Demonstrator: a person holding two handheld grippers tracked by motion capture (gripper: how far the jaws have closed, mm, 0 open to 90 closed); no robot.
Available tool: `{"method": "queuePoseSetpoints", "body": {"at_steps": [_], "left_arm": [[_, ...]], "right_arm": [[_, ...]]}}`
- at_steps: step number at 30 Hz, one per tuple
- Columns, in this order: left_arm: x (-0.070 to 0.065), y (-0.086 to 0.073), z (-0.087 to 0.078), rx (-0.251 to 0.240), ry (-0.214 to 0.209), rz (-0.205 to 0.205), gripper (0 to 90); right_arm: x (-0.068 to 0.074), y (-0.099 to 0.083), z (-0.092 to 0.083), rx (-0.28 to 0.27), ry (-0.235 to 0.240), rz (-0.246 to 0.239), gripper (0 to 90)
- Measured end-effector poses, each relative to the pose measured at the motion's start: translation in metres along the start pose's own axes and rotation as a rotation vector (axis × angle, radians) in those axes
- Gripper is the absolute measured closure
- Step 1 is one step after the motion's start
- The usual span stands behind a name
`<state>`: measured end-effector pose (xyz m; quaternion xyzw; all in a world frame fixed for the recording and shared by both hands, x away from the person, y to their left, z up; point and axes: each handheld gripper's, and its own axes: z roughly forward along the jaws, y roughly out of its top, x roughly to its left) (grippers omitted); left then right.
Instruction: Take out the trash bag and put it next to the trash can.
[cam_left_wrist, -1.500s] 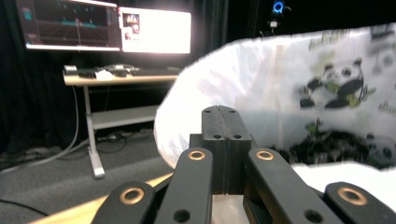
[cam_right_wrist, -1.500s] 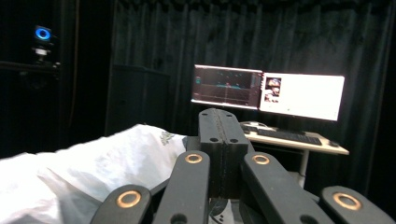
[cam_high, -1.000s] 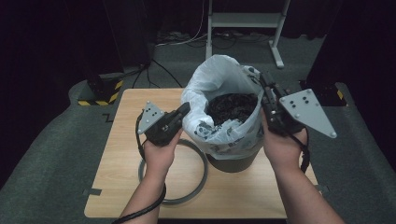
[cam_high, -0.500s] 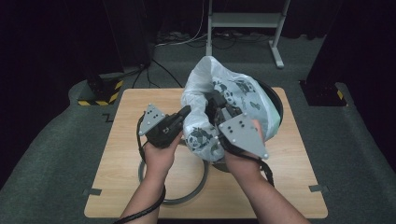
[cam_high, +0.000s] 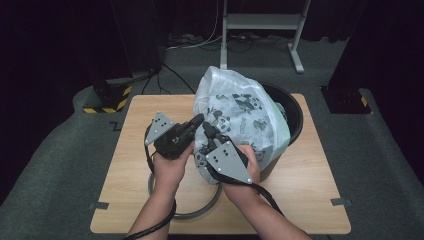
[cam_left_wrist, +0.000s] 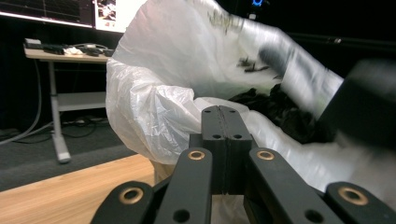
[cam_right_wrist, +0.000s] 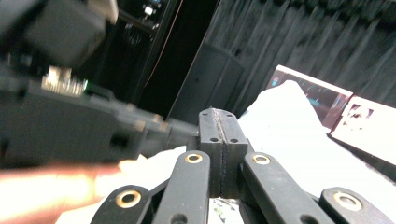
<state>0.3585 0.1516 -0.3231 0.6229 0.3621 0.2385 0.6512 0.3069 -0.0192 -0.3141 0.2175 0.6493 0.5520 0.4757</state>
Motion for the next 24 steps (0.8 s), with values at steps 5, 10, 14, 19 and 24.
{"method": "queuePoseSetpoints", "body": {"at_steps": [5,10,14,19,24], "left_arm": [[-0.004,0.004,-0.002,-0.001,-0.015,0.015,89.2],[-0.007,0.005,-0.003,-0.002,-0.022,0.007,88.4],[-0.007,0.008,-0.006,-0.001,-0.030,-0.009,83.3],[-0.013,0.021,-0.015,-0.053,0.005,0.016,56.8],[-0.010,0.030,-0.003,0.047,0.077,0.010,27.1]], "right_arm": [[0.007,-0.014,0.000,0.040,0.029,0.021,90.0],[0.014,-0.031,0.001,0.083,0.053,0.048,90.0],[0.013,-0.035,0.001,0.082,0.056,0.052,90.0],[0.012,-0.036,0.001,0.074,0.061,0.054,90.0],[0.012,-0.042,0.001,0.065,0.067,0.067,90.0]]}}
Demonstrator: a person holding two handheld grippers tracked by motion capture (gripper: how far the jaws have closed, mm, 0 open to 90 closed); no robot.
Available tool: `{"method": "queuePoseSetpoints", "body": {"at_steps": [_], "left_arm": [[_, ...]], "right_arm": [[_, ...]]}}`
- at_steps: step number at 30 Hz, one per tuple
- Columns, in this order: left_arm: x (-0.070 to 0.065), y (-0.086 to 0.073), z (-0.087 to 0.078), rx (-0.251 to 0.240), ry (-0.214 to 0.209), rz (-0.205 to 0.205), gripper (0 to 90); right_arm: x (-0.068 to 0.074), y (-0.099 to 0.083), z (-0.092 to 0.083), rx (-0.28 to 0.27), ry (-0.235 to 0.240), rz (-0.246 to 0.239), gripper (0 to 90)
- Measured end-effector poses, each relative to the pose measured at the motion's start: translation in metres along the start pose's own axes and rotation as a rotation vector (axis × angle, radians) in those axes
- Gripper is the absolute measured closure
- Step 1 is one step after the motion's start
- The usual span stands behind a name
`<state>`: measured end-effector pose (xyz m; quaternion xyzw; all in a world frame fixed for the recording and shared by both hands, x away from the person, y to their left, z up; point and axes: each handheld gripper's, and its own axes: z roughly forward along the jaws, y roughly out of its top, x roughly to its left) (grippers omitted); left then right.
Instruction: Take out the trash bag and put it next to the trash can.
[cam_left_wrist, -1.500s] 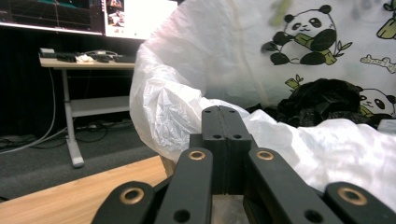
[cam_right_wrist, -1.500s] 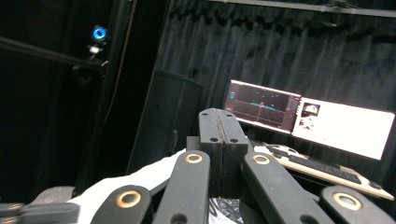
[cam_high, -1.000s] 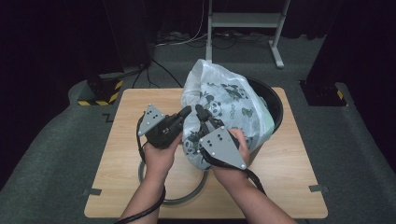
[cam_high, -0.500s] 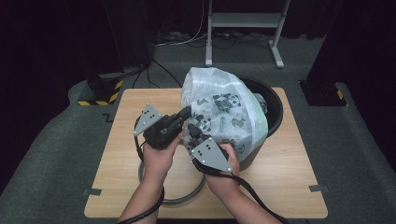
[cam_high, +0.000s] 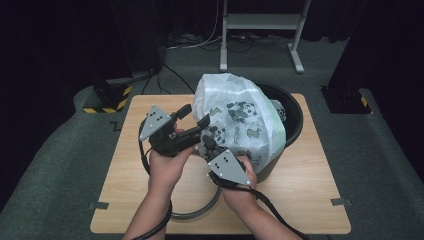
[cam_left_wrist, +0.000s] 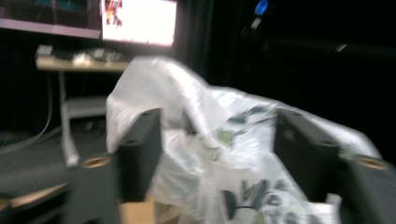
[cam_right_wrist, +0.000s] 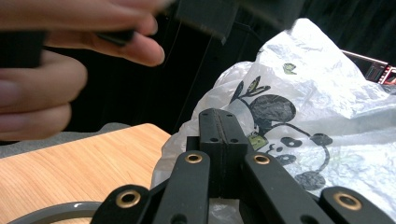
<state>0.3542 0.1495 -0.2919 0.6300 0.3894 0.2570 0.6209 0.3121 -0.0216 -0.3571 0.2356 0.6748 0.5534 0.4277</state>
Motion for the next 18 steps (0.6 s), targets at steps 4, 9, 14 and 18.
{"method": "queuePoseSetpoints", "body": {"at_steps": [4,9,14,18], "left_arm": [[0.015,-0.007,0.014,0.062,-0.012,-0.112,24.7],[0.016,-0.012,0.024,0.111,-0.070,-0.160,28.3],[0.016,-0.012,0.030,0.131,-0.092,-0.179,32.5],[0.015,-0.013,0.030,0.130,-0.074,-0.163,29.9]], "right_arm": [[-0.001,-0.001,-0.002,-0.009,0.005,0.011,90.0],[-0.004,-0.004,-0.001,-0.010,0.014,0.018,90.0],[-0.004,-0.004,-0.002,-0.016,0.019,0.019,90.0],[-0.006,-0.005,-0.003,-0.021,0.021,0.030,90.0]]}}
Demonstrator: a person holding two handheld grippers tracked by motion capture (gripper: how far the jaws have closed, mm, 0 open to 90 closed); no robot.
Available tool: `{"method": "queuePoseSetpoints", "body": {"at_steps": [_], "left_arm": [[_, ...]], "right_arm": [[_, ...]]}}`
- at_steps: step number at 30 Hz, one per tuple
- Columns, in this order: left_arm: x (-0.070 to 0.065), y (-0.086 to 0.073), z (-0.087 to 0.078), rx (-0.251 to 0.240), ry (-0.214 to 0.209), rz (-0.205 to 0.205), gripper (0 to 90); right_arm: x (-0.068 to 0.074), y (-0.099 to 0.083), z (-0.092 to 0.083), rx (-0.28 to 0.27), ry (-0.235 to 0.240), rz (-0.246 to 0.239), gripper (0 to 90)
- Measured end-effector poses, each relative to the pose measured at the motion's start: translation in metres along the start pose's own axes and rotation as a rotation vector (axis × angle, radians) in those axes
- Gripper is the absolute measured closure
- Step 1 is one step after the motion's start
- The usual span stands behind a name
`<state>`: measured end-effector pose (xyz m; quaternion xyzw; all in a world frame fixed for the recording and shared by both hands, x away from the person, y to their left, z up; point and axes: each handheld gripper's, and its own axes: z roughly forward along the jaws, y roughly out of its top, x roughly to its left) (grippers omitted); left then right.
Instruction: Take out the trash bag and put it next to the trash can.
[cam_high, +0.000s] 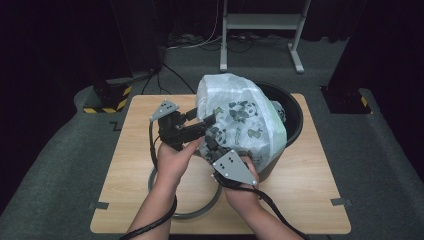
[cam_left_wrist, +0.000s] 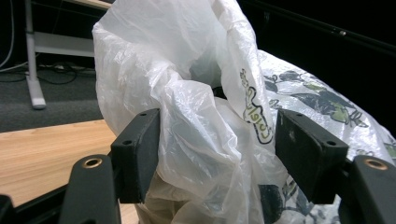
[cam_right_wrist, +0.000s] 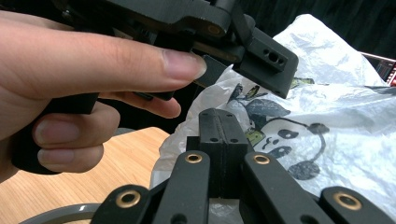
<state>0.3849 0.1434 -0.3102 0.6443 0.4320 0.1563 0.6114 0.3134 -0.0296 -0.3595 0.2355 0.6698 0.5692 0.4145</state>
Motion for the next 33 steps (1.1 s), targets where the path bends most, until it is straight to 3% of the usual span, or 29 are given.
{"method": "queuePoseSetpoints", "body": {"at_steps": [2,3,4,5,8,15,18,25,33], "left_arm": [[0.001,0.000,-0.006,-0.037,0.044,0.002,27.4],[0.001,0.000,-0.006,-0.037,0.044,0.002,26.0],[-0.001,-0.001,-0.007,-0.037,0.049,0.027,25.6],[-0.001,-0.001,-0.005,-0.014,0.023,0.030,27.5],[-0.001,-0.003,-0.001,0.020,0.009,0.027,35.1],[-0.002,-0.003,0.002,0.022,-0.025,0.017,60.2],[-0.004,-0.003,0.001,0.021,-0.030,0.034,71.0],[-0.009,-0.001,0.002,0.015,-0.016,0.079,85.3],[-0.013,0.001,0.002,-0.017,-0.006,0.106,87.6]], "right_arm": [[0.000,-0.001,0.000,0.002,0.000,-0.001,90.0],[0.000,-0.001,-0.001,0.001,0.001,-0.002,90.0],[0.001,-0.002,-0.001,0.001,0.001,-0.003,90.0],[0.001,-0.002,-0.001,0.001,0.002,-0.004,90.0],[0.002,-0.003,-0.001,0.005,0.004,-0.006,90.0],[0.001,-0.003,-0.003,0.006,0.004,-0.005,90.0],[-0.001,-0.001,-0.006,-0.001,0.004,-0.002,89.9],[-0.010,0.012,-0.023,-0.037,0.000,0.018,76.4],[-0.039,0.033,-0.044,-0.041,-0.005,0.091,60.2]]}}
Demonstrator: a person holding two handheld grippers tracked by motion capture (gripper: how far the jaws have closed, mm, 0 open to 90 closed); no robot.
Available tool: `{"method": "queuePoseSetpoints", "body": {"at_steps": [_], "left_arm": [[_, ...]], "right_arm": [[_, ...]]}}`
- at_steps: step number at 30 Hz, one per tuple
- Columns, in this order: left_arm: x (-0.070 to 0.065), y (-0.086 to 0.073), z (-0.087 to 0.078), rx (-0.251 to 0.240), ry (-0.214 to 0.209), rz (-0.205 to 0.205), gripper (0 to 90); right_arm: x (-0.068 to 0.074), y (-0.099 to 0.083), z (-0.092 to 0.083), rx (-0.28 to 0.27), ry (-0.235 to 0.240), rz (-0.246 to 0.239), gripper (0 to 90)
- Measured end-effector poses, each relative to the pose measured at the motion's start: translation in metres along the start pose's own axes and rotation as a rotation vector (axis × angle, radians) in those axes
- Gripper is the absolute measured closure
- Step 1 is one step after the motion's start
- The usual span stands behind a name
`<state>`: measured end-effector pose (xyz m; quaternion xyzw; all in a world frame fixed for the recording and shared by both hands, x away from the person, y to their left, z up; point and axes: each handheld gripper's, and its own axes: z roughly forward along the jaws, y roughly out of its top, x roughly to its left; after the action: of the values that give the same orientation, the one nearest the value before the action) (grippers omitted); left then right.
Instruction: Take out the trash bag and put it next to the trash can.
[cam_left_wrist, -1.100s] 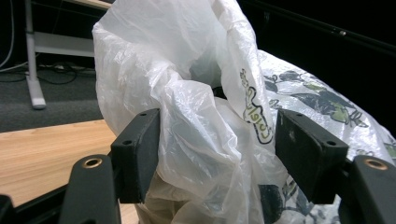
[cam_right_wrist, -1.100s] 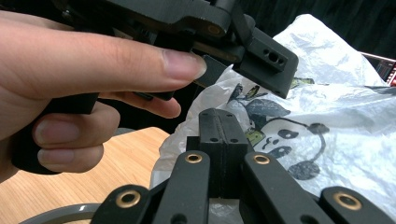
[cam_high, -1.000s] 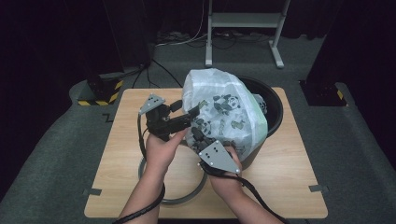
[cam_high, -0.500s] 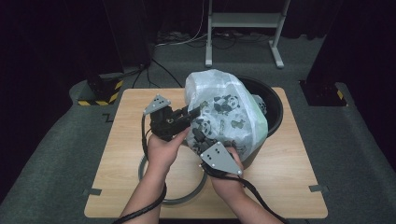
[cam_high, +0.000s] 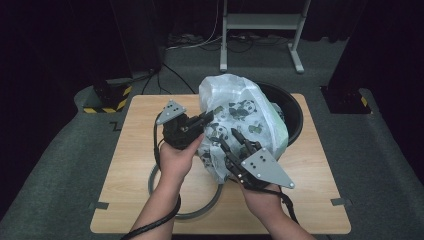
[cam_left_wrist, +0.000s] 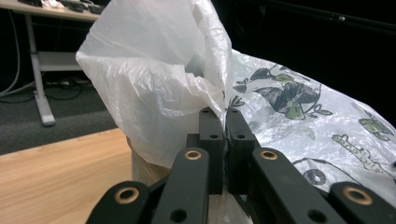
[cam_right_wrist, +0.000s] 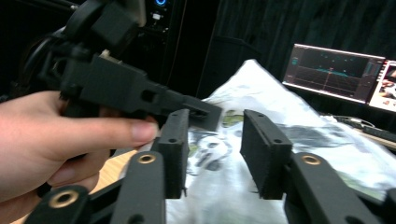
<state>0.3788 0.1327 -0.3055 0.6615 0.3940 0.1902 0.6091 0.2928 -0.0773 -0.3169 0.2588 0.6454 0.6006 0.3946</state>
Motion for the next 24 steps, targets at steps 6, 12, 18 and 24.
{"method": "queuePoseSetpoints", "body": {"at_steps": [6,12,18,24], "left_arm": [[-0.001,0.000,0.001,-0.024,0.012,0.011,88.0],[-0.002,0.003,0.002,-0.037,0.017,0.011,88.2],[-0.006,0.007,0.002,-0.068,0.020,0.021,88.3],[-0.011,0.013,0.002,-0.097,0.020,0.040,88.6]], "right_arm": [[-0.015,0.005,-0.011,0.018,-0.017,0.015,54.1],[-0.034,0.006,-0.022,0.045,0.001,0.020,47.7],[-0.058,0.005,-0.037,0.056,-0.045,0.050,40.4],[-0.075,0.001,-0.049,0.057,-0.097,0.042,36.2]]}}
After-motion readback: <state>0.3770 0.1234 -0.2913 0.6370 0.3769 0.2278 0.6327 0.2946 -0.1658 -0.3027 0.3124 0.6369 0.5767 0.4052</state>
